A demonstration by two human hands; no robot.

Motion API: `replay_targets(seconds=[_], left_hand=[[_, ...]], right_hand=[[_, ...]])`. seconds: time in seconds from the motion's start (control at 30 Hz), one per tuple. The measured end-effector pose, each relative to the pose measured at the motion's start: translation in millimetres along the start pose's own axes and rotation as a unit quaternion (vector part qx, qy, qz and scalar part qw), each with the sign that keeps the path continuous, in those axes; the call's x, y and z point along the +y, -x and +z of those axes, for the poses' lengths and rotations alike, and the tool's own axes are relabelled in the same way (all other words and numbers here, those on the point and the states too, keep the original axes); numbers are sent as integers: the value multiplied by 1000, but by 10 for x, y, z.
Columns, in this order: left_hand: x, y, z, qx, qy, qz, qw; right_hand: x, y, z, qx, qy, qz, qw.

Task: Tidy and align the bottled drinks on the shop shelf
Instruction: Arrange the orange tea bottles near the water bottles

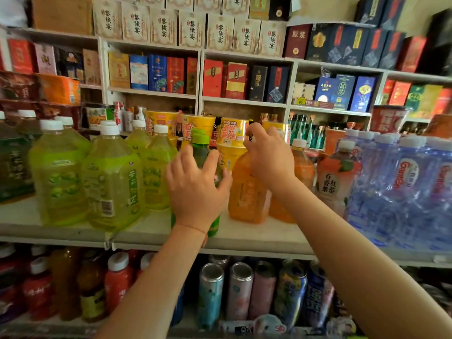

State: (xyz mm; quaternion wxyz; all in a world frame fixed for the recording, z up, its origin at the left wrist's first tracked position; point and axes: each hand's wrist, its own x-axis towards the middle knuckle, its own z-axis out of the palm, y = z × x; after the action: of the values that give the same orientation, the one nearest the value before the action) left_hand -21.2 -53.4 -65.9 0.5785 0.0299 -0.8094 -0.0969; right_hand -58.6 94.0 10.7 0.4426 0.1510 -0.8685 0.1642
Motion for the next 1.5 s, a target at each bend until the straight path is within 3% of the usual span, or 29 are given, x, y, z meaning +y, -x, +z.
replay_targets(seconds=[0.1, 0.23, 0.37, 0.4, 0.53, 0.6, 0.67, 0.7, 0.8, 1.07, 1.2, 1.43, 1.5], left_hand=[[-2, 16, 11, 5, 11, -1, 1000], [-14, 26, 21, 18, 17, -3, 1000], [11, 10, 18, 30, 25, -12, 999], [21, 5, 13, 30, 27, -19, 999], [175, 137, -12, 54, 36, -20, 998], [362, 309, 10, 53, 79, 52, 994], [585, 445, 18, -4, 121, 126, 985], [678, 466, -5, -56, 130, 122, 982], [796, 389, -14, -220, 127, 1, 967], [767, 453, 224, -221, 169, -40, 960], [751, 465, 299, -197, 187, -73, 960], [809, 482, 154, -146, 284, -120, 940], [827, 476, 121, -144, 308, -133, 931]], right_hand=[[58, -72, -38, -11, -123, 88, 988], [139, -38, -49, 0, -116, 90, 989], [348, -51, -228, 110, -76, 90, 987], [439, -60, -258, 109, -76, 113, 985], [740, 59, -199, -78, -135, 232, 960], [827, 121, -129, -88, -118, 227, 963], [838, 138, -135, -64, -103, 217, 969], [821, 142, -157, -60, -93, 207, 972], [819, 195, -194, -59, -109, 180, 976], [922, 347, -393, -58, -248, 165, 953], [979, 404, -461, -64, -343, 159, 924], [861, 433, -438, -179, -538, 218, 794], [796, 445, -385, -179, -557, 219, 781]])
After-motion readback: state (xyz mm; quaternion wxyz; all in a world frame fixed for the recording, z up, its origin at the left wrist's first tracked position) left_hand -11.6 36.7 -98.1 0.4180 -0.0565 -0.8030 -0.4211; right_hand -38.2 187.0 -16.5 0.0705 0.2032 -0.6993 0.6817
